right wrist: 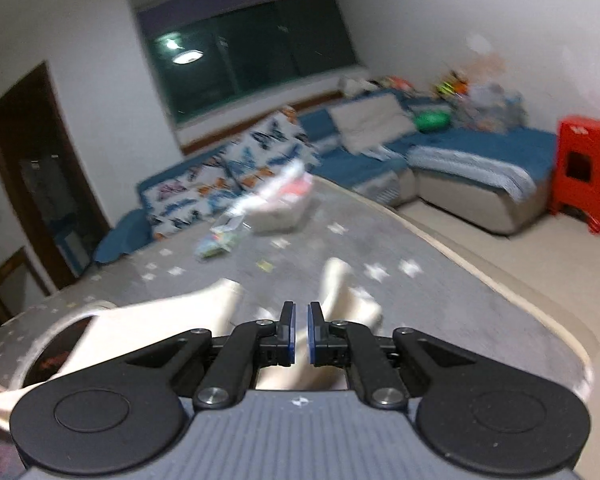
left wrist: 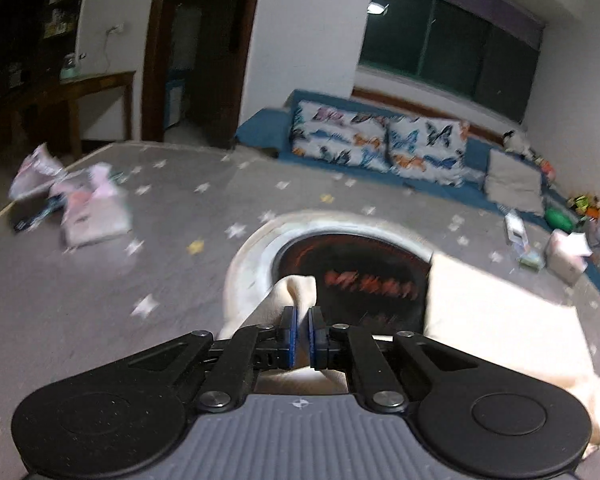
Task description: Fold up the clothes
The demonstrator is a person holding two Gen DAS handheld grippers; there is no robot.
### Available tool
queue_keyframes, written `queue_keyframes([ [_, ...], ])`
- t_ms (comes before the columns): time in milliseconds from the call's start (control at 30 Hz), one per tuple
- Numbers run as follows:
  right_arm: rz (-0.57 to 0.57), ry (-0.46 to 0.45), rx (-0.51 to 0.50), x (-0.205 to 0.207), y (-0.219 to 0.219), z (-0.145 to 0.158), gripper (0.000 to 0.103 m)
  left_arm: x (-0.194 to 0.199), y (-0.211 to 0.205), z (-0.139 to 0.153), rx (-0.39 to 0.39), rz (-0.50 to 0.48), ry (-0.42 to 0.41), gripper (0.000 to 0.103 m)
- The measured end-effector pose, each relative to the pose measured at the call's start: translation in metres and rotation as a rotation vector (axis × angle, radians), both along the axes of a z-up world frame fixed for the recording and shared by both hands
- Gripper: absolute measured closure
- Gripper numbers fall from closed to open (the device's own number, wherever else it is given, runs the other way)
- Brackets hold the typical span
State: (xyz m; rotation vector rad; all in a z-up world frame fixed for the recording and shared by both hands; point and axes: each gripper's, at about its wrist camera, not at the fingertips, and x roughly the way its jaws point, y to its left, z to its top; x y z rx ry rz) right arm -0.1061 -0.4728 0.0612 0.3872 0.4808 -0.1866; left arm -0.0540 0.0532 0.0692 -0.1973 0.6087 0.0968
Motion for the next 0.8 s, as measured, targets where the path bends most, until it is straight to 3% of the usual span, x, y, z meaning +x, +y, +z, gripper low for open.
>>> queue_keyframes([
  [133,-0.045,0.078,0.003,-0.006,-0.012,-0.018,0.098,-0.004,0.007,-0.009,0.023,0.005,0.049,0.094],
  [267,-0.024,0.062,-0.019,-0.008,-0.009,-0.013,0.093,-0.018,0.003,-0.001,0.048,-0.028,0.027,0.086],
  [333,-0.007,0.053,-0.033,-0.006,-0.004,-0.01,0.09,-0.026,-0.008,0.005,0.051,-0.086,-0.001,0.08],
  [400,0.013,0.052,-0.045,0.001,0.002,-0.007,0.077,-0.033,-0.025,0.01,0.05,-0.167,-0.026,0.064],
  [567,0.063,0.068,-0.081,0.025,0.017,-0.006,0.069,-0.035,-0.08,0.008,0.059,-0.375,-0.036,0.059],
  [800,0.116,0.164,-0.146,0.073,0.027,-0.02,0.069,-0.021,-0.134,-0.008,0.091,-0.548,0.0,0.059],
])
